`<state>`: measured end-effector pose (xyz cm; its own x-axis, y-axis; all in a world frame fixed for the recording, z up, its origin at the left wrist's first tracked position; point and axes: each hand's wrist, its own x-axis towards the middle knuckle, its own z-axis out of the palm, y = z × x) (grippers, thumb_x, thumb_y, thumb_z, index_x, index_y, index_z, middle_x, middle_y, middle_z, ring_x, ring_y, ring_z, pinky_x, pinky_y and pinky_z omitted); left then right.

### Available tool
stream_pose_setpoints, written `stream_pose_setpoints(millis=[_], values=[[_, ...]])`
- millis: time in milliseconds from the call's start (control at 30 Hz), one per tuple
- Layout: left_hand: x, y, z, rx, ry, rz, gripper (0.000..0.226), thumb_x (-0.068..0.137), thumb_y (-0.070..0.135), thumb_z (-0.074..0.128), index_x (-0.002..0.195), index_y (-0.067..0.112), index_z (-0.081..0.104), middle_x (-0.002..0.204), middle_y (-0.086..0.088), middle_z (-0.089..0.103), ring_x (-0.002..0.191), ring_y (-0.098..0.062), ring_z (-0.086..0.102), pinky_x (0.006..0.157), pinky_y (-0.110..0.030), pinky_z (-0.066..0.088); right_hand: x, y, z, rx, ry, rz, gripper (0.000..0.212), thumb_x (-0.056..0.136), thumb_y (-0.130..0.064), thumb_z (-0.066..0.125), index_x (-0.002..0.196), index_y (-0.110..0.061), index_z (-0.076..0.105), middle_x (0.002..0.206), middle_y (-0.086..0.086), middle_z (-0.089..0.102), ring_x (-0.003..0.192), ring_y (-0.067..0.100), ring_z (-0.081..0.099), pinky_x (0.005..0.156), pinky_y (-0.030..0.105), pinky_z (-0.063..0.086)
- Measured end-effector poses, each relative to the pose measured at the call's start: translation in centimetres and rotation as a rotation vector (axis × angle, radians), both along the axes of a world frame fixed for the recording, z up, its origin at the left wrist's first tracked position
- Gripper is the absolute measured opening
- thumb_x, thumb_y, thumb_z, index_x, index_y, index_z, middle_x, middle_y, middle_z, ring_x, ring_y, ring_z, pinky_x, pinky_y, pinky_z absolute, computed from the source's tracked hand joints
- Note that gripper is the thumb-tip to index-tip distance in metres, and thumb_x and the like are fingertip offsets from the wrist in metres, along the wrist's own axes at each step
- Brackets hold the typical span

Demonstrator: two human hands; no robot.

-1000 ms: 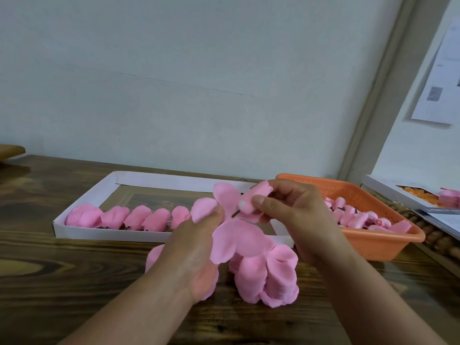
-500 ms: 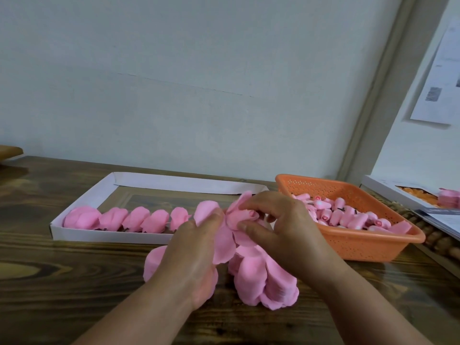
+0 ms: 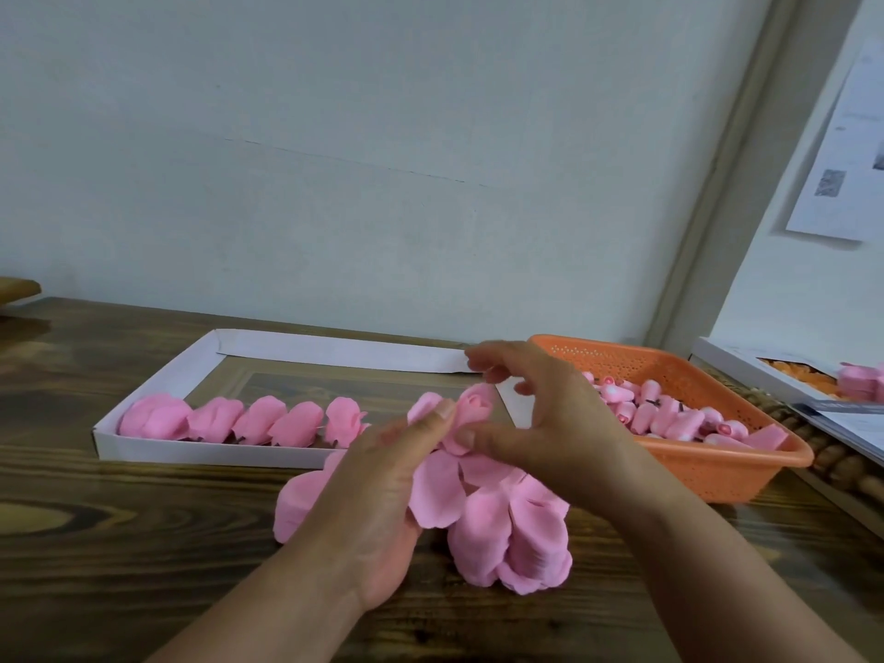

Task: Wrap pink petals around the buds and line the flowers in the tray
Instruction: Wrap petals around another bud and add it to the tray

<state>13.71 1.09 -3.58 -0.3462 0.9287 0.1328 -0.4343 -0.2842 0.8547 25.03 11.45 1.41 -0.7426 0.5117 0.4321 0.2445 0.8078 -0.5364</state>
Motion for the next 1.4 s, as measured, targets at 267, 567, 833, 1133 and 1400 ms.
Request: stream_pose_setpoints(millis=[267, 567, 833, 1133, 1400], values=[[0.1, -0.1, -0.4, -0.074, 0.005, 0.076, 0.027, 0.081, 0.009, 0.057, 0.101, -0.005, 0.069, 0.111, -0.025, 0.067, 0.101, -0.027, 0.068, 0.086, -0.037, 0.050, 0.3, -0.1, -0.1, -0.125, 0.071, 0.152, 0.017, 0.067, -0.021, 0.082, 0.076, -0.026, 0.069, 0.079, -0.005, 0.067, 0.071, 0.010, 0.060, 0.065, 0.022, 0.049], [0.5, -0.1, -0.2, -0.116, 0.089, 0.098, 0.022, 0.084, 0.022, 0.059, 0.093, 0.010, 0.076, 0.096, -0.004, 0.076, 0.090, -0.012, 0.071, 0.069, -0.024, 0.052, 0.4, -0.5, -0.4, -0.041, 0.076, 0.122, 0.015, 0.075, -0.014, 0.076, 0.077, -0.026, 0.067, 0.080, -0.009, 0.066, 0.068, 0.003, 0.060, 0.060, 0.014, 0.047], [0.7, 0.0, -0.5, -0.369, 0.326, 0.417, 0.024, 0.098, 0.032, 0.050, 0.077, 0.026, 0.061, 0.068, 0.006, 0.070, 0.067, -0.010, 0.064, 0.062, -0.026, 0.054, -0.5, -1.0, -1.6, -0.072, 0.138, -0.031, 0.018, 0.075, -0.015, 0.076, 0.071, -0.026, 0.062, 0.054, -0.023, 0.055, 0.048, -0.002, 0.047, 0.046, 0.010, 0.035], [0.2, 0.1, -0.4, -0.396, 0.299, 0.382, 0.032, 0.095, 0.036, 0.051, 0.076, 0.019, 0.070, 0.076, 0.000, 0.070, 0.077, -0.015, 0.064, 0.068, -0.030, 0.056, 0.5, -0.8, -1.8, 0.014, -0.014, 0.126, 0.026, 0.079, -0.017, 0.072, 0.079, -0.040, 0.061, 0.083, -0.013, 0.060, 0.070, 0.006, 0.054, 0.062, 0.022, 0.047], [0.7, -0.2, -0.6, -0.284, 0.393, 0.243, 0.040, 0.097, 0.033, 0.047, 0.066, 0.035, 0.073, 0.066, 0.010, 0.070, 0.068, 0.000, 0.065, 0.053, -0.012, 0.045, -0.1, -0.7, -1.5, -0.056, -0.001, 0.131, 0.023, 0.076, -0.013, 0.074, 0.073, -0.033, 0.064, 0.065, -0.012, 0.057, 0.055, 0.000, 0.046, 0.050, 0.013, 0.038]])
